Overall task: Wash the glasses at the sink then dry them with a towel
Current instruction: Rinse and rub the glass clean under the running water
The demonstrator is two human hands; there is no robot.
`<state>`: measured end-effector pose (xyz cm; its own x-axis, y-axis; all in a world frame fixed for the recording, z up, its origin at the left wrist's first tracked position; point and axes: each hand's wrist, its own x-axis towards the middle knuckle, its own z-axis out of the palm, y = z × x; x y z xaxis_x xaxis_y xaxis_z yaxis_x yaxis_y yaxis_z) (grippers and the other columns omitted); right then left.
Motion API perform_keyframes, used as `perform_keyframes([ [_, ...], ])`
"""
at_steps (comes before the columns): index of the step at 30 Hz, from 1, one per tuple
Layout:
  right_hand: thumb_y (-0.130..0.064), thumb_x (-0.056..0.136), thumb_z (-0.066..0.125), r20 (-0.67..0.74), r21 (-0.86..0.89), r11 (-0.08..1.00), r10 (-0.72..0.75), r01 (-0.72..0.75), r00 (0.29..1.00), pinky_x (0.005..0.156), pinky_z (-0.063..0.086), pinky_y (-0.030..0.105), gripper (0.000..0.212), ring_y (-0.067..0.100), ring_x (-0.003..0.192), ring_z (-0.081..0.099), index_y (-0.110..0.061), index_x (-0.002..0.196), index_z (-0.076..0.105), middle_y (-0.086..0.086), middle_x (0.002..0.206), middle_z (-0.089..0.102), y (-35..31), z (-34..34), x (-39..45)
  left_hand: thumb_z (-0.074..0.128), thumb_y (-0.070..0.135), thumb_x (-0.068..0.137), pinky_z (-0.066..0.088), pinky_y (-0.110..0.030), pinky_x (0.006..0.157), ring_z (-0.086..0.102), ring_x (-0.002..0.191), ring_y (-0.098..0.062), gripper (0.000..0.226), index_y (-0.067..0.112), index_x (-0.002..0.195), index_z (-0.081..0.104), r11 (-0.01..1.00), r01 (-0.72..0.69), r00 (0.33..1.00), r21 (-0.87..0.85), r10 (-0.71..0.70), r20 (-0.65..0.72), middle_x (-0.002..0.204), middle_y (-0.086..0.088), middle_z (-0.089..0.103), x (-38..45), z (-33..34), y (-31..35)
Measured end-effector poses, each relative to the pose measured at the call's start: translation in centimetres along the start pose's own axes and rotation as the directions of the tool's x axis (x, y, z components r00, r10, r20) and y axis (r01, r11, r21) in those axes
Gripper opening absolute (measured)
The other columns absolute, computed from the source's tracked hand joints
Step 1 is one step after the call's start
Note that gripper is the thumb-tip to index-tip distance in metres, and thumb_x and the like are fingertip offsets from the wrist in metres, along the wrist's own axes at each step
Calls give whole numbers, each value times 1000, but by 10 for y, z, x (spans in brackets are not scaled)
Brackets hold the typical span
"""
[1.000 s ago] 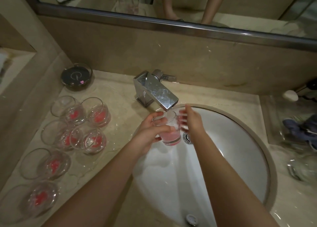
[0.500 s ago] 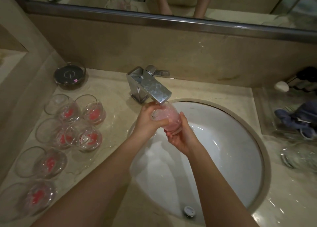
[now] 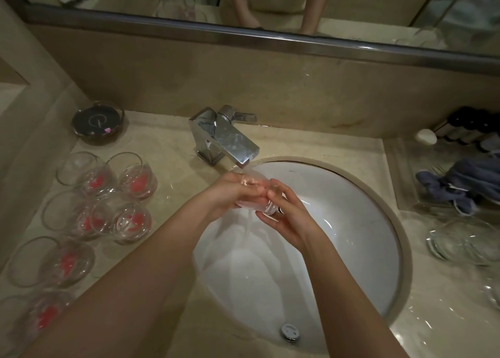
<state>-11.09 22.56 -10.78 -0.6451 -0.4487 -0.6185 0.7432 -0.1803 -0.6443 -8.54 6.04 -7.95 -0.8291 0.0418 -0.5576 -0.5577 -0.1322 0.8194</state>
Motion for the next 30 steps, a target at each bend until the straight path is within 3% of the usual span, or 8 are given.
perform_keyframes([
  [3,-51,87,59,-15,49,986,160,-159,987,65,58,31,55,27,89,70,-8,121,63,17,112,68,-7,4,1,65,3,87,52,-26,86,71,90,-16,18,13,101,72,999,-50,998,18,49,43,96,-6,75,-1,0,-4],
  [6,-46,96,50,-25,63,985,164,-163,986,52,54,22,43,20,63,65,-8,112,64,12,85,68,-10,4,4,64,7,89,51,-24,83,71,91,-15,17,19,98,73,999,-40,999,18,39,38,93,-1,76,0,1,-5],
  [9,-29,95,57,52,60,996,59,-62,997,64,56,25,30,19,71,65,-8,117,61,16,96,61,-8,2,4,64,18,92,45,-31,88,70,97,-14,13,24,98,73,998,28,999,59,-30,32,94,0,76,2,-2,-4],
  [13,-13,79,65,132,106,994,-45,31,990,81,56,36,41,26,87,67,-18,119,55,12,113,64,-5,-5,3,64,12,90,49,-29,88,70,93,-14,16,20,103,70,999,26,998,32,-28,58,96,-3,75,7,-5,1],
  [16,-18,79,65,116,145,989,-50,32,992,87,55,38,45,24,94,68,-19,123,54,10,119,62,-4,-7,3,66,3,87,52,-31,91,70,95,-19,19,17,101,70,1000,-6,997,28,4,71,99,-7,74,8,-4,4],
  [20,-55,94,42,66,-38,995,96,-94,993,55,54,23,52,19,75,65,-13,116,66,12,101,67,-8,-4,8,72,0,82,53,-30,91,70,99,-22,24,15,101,72,996,-14,996,89,6,83,104,-10,73,9,-2,-1],
  [22,-50,98,40,47,-65,994,90,-87,995,49,49,20,49,20,70,59,-12,110,67,16,99,61,-9,-5,9,74,2,81,52,-32,95,69,104,-27,26,15,103,72,994,-9,996,113,-1,89,110,-15,72,9,-1,-2],
  [30,-13,90,59,54,6,997,-82,82,995,75,49,28,26,18,84,62,-21,114,60,7,102,65,-3,-13,7,70,11,87,51,-31,90,68,107,-18,28,16,114,69,984,90,988,152,-107,107,107,-3,73,10,-2,4],
])
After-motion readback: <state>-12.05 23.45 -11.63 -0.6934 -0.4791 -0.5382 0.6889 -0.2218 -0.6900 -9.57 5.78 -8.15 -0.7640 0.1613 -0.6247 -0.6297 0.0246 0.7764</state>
